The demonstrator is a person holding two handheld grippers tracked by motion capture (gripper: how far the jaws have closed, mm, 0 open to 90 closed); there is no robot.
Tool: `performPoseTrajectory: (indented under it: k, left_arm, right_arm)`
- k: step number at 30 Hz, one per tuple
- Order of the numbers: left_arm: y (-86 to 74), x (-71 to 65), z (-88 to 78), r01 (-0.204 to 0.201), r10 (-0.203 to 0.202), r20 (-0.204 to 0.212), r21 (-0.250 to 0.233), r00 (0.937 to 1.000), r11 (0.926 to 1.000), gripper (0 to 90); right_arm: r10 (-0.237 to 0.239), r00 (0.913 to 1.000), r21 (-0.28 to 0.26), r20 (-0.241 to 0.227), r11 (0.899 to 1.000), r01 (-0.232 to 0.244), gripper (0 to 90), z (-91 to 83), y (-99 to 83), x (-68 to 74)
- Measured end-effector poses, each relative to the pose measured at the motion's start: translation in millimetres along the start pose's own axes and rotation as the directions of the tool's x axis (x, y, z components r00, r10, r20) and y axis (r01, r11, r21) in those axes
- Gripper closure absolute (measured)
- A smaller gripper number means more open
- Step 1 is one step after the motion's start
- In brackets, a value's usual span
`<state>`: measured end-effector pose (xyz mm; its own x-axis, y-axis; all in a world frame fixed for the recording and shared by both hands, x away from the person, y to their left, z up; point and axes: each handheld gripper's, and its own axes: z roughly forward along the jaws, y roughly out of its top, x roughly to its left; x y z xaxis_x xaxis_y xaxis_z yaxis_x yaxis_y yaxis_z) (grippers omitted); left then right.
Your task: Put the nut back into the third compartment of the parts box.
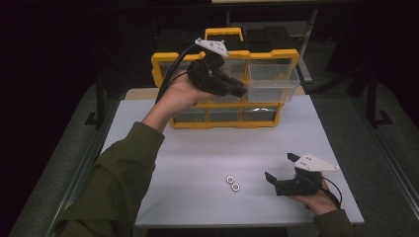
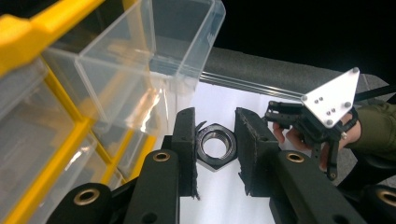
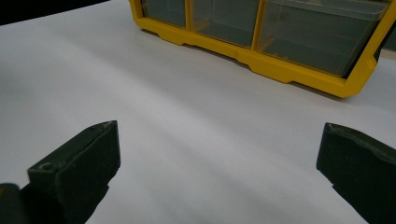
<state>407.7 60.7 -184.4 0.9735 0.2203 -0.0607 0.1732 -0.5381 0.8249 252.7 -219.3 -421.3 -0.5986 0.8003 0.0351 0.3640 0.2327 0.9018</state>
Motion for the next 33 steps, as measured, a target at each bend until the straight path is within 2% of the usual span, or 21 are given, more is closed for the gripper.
performPoseTrajectory:
  k: [6, 11, 23, 33]
  left_arm:
    - [11.5, 2.4, 3.9, -0.016, 0.016, 0.015, -0.004, 0.9998, 0.9999, 70.6]
    - [22.0, 3.1, 6.8, -0.011, 0.011, 0.010, -0.002, 0.9999, 0.9999, 70.5]
    - [40.1, 14.0, 12.1, -0.009, 0.009, -0.023, -0.009, 0.9997, 0.9999, 70.5]
    - [46.6, 20.7, 24.8, 0.004, -0.005, -0.051, -0.013, 0.9987, 0.9999, 70.5]
  right_arm:
    - [0.006, 1.0000, -0.003, -0.004, 1.000, -0.006, 0.0, -0.6, 0.1, -0.5]
    - [0.000, 1.0000, -0.006, -0.005, 1.000, 0.000, 0.0, -1.0, 0.1, -0.7]
    - [0.003, 1.0000, -0.012, -0.003, 1.000, -0.003, 0.0, -1.4, 0.2, -1.8]
    - [0.008, 1.0000, -0.012, -0.003, 1.000, -0.008, 0.0, -2.4, 0.2, -2.0]
